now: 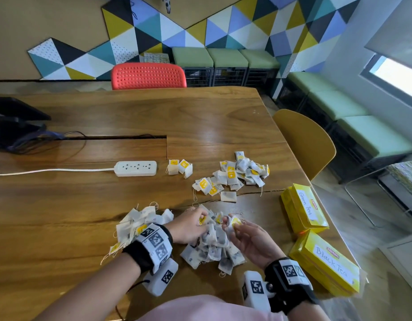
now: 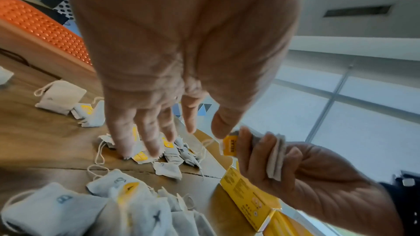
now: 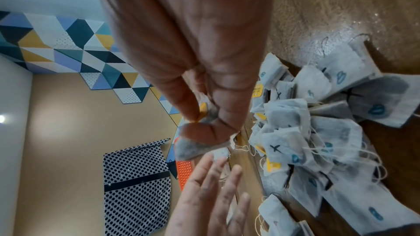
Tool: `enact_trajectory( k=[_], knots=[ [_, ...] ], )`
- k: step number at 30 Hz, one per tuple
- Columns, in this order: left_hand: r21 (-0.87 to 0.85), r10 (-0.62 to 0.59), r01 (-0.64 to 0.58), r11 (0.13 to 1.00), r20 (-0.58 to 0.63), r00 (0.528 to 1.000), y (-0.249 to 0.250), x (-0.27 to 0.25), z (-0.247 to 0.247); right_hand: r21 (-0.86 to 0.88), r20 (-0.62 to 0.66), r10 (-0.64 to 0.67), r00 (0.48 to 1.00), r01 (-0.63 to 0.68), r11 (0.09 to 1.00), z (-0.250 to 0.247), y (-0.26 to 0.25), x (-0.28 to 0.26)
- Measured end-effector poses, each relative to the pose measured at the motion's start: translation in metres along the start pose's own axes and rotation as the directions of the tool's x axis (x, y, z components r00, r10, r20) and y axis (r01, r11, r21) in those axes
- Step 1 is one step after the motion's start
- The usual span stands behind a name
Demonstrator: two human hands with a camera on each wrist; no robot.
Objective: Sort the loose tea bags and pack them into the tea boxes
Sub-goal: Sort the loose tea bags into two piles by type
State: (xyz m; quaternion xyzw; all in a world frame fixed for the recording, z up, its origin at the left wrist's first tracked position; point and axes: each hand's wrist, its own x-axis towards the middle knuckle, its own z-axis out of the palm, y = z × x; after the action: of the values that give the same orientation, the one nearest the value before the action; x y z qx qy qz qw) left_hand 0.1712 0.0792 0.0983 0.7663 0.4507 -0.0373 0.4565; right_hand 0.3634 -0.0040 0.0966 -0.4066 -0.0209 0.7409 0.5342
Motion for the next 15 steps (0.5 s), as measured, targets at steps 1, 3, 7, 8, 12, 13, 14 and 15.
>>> enact_trajectory(
  k=[1, 3, 7, 8, 12, 13, 14, 15],
  knots=[
    [0.000, 0.039, -0.039, 0.999, -0.047, 0.998, 0.002, 0.002, 0.001, 0.005, -0.001, 0.007, 1.000, -0.007, 1.000, 0.001, -0.001, 0.000],
    [-0.065, 0.118, -0.126, 0.990, -0.115, 0.986, 0.004, 0.006, 0.002, 0.013, 0.009, 0.029, 1.000, -0.029, 0.999, 0.003, -0.002, -0.001],
    [-0.245, 0.216, -0.239, 0.940, -0.118, 0.969, 0.005, 0.012, 0.006, -0.032, 0.062, 0.085, 0.994, -0.083, 0.996, 0.005, 0.000, 0.000],
    [-0.272, 0.226, -0.258, 0.927, -0.144, 0.963, 0.004, 0.012, 0.008, -0.065, 0.070, 0.093, 0.993, -0.088, 0.994, 0.005, 0.001, 0.001],
    [-0.293, 0.238, -0.335, 0.896, -0.320, 0.917, 0.002, 0.012, 0.015, -0.139, 0.042, 0.097, 0.994, -0.090, 0.986, 0.004, 0.004, 0.005],
    [-0.296, 0.237, -0.344, 0.891, -0.343, 0.909, 0.003, 0.010, 0.015, -0.150, 0.036, 0.109, 0.993, -0.102, 0.983, 0.004, 0.004, 0.006],
    [-0.303, 0.238, -0.353, 0.885, -0.357, 0.903, 0.003, 0.008, 0.015, -0.166, 0.024, 0.121, 0.992, -0.115, 0.979, 0.004, 0.004, 0.006],
    [-0.306, 0.237, -0.355, 0.883, -0.362, 0.902, 0.003, 0.006, 0.014, -0.185, 0.012, 0.132, 0.991, -0.127, 0.975, 0.004, 0.005, 0.006]
  ],
)
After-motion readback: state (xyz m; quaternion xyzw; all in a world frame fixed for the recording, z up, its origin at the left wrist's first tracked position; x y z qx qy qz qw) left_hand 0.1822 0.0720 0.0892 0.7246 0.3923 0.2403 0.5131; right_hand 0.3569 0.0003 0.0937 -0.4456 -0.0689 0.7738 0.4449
